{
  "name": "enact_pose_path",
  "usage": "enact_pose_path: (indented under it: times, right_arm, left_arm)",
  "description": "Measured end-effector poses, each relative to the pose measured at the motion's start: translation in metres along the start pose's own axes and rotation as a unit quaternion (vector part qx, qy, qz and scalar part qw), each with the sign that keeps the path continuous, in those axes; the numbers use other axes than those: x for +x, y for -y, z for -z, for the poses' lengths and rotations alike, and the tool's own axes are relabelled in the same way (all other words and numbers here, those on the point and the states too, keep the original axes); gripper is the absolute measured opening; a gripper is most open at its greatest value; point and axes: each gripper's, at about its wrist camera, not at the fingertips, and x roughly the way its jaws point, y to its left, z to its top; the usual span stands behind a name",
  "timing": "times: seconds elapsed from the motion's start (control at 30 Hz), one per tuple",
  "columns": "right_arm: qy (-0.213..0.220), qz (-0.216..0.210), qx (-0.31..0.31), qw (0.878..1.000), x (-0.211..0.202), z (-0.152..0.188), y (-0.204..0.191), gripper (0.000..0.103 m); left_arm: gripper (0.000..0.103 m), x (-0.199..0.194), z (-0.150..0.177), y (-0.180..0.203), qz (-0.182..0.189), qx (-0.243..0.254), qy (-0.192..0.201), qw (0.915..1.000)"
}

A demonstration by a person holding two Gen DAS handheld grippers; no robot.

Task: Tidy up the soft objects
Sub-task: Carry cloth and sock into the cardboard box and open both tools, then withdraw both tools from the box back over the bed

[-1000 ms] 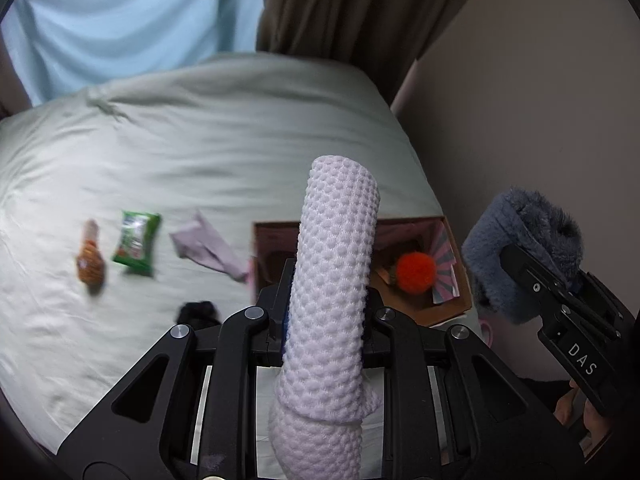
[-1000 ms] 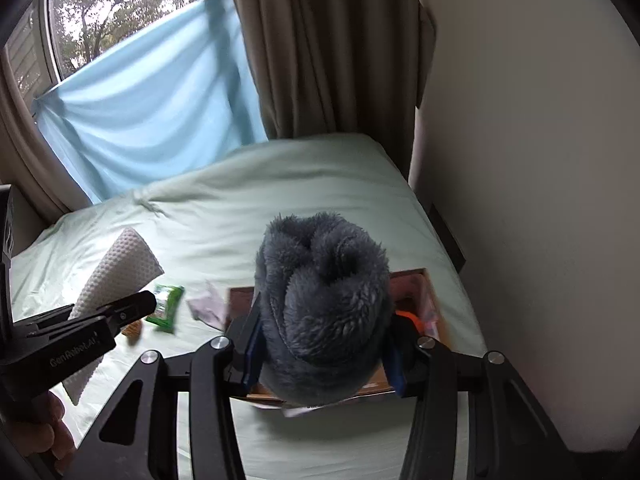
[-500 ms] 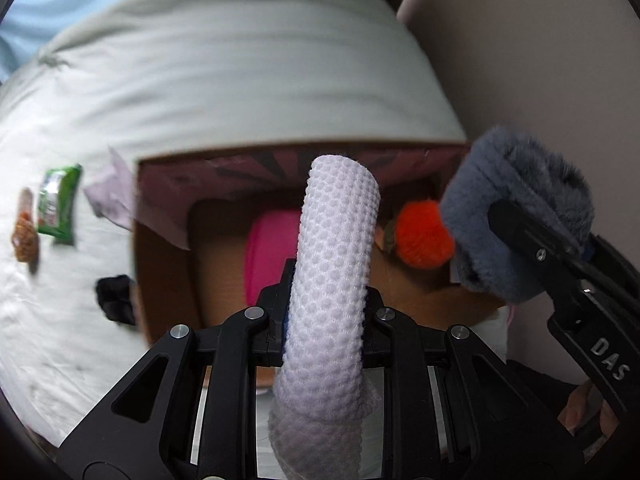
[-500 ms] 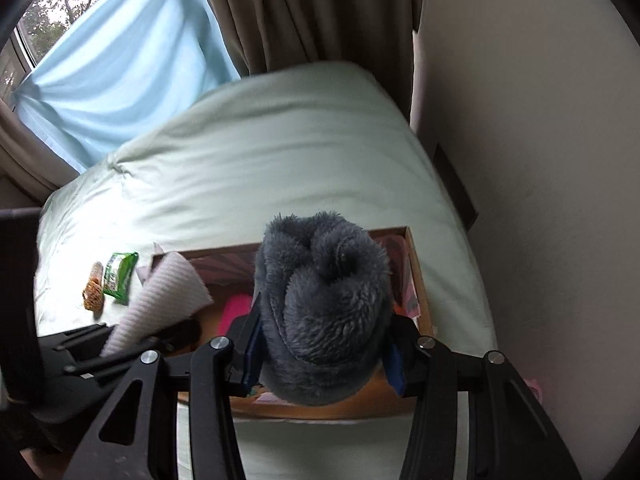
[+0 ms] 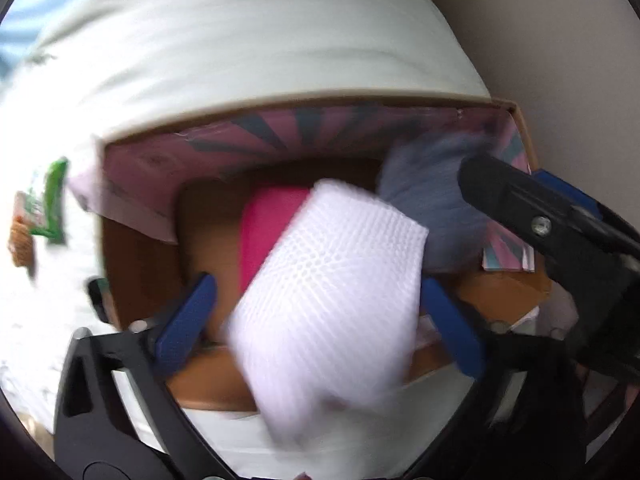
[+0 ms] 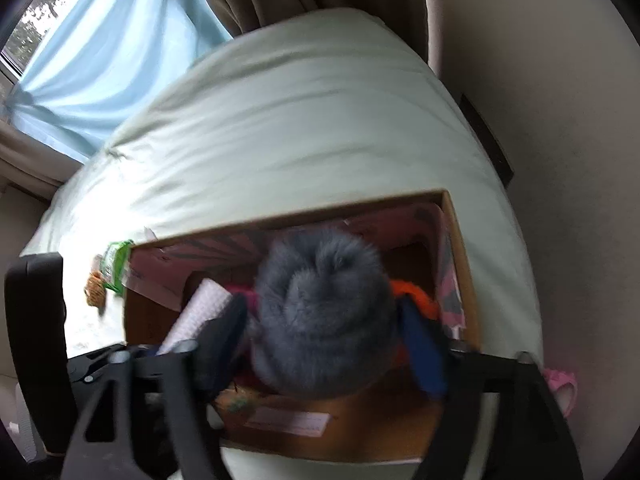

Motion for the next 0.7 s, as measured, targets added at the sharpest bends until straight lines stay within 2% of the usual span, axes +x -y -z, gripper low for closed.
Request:
enact_pose_path:
  times: [0.03, 0.3, 0.7]
  right_arm:
    - [0.006, -0.002, -0.001, 1.0, -0.001, 0.0, 0.0, 0.102]
    - [0.002, 0.001, -0.009, 1.0, -0.004, 0.002, -0.002, 0.102]
    - [0.02, 0.004, -0.023, 1.0, -0.041, 0.009, -0.02, 0.102]
  left_arm:
    - [0.103, -0.002, 0.001, -0.003, -0.003, 0.004, 0.0, 1.0]
    - [0.103, -0.006, 0.009, -0.013, 0.011, -0.015, -0.009, 0.9998]
    - [0.103, -0.064, 0.013, -0.017, 0.015, -0.014, 0.036, 0.9991]
